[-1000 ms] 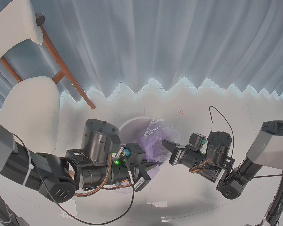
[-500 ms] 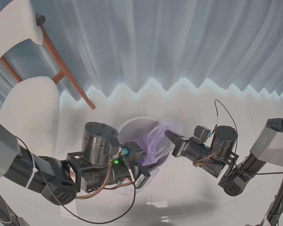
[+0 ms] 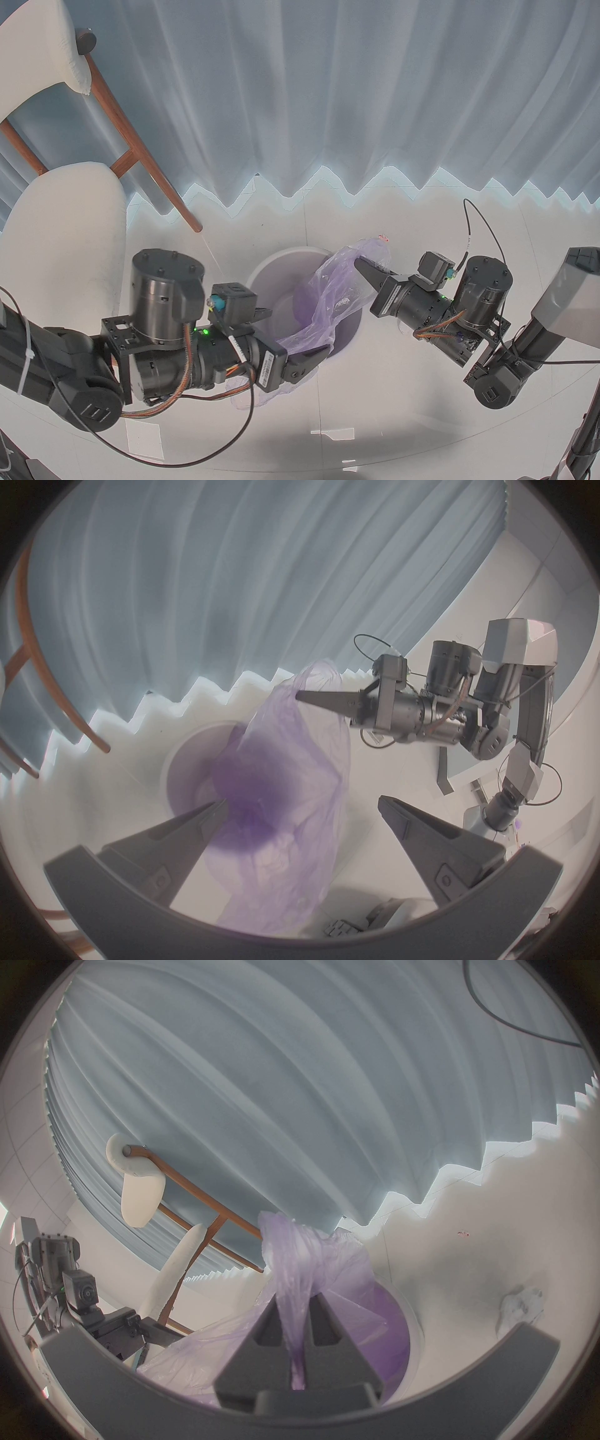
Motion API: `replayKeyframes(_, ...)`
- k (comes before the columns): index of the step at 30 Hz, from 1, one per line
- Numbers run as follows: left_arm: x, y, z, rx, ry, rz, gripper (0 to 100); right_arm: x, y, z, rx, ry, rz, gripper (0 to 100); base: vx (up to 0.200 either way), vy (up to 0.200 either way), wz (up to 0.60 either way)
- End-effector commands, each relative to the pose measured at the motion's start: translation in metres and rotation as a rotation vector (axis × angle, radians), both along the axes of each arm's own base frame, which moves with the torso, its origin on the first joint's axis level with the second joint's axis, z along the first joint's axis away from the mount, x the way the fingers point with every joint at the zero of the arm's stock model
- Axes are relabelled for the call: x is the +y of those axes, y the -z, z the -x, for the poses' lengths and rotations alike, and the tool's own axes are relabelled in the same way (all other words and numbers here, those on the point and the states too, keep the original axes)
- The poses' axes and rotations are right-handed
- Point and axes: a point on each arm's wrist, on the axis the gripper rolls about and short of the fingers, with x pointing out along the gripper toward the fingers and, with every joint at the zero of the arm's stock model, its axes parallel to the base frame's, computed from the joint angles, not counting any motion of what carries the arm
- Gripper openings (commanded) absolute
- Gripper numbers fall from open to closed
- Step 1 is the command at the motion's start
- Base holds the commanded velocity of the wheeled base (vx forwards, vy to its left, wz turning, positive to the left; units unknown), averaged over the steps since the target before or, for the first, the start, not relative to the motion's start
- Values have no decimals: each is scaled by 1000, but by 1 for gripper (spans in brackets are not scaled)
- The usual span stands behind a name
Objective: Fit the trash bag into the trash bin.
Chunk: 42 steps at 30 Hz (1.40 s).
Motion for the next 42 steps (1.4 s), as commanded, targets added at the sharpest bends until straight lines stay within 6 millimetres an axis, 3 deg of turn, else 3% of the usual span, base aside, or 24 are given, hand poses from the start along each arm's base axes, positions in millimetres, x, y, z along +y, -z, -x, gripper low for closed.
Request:
replayKeyframes(1,24,3,11,33,-18,-10,100,-4,2,-3,2,10,1,0,0,0,0)
replayKeyframes(7,49,22,6,77,-24,-64,100,-4,4,-2,9,1,5,0,0,0,0)
replayKeyframes(12,55,29,-4,97,-59,-74,100,-4,3,-1,10,-12,6,0,0,0,0)
replayKeyframes(27,49,54,-5,180,-30,-121,100,-4,5,-1,13,-10,7,0,0,0,0)
replayKeyframes(34,37,71,-20,133,-28,-86,100,-4,5,-1,14,-12,8,0,0,0,0)
replayKeyframes(35,36,74,-23,119,-28,-77,0,-5,5,-1,16,-10,8,0,0,0,0)
replayKeyframes(42,37,77,-24,83,-39,-29,0,-4,7,-1,23,-12,12,0,0,0,0)
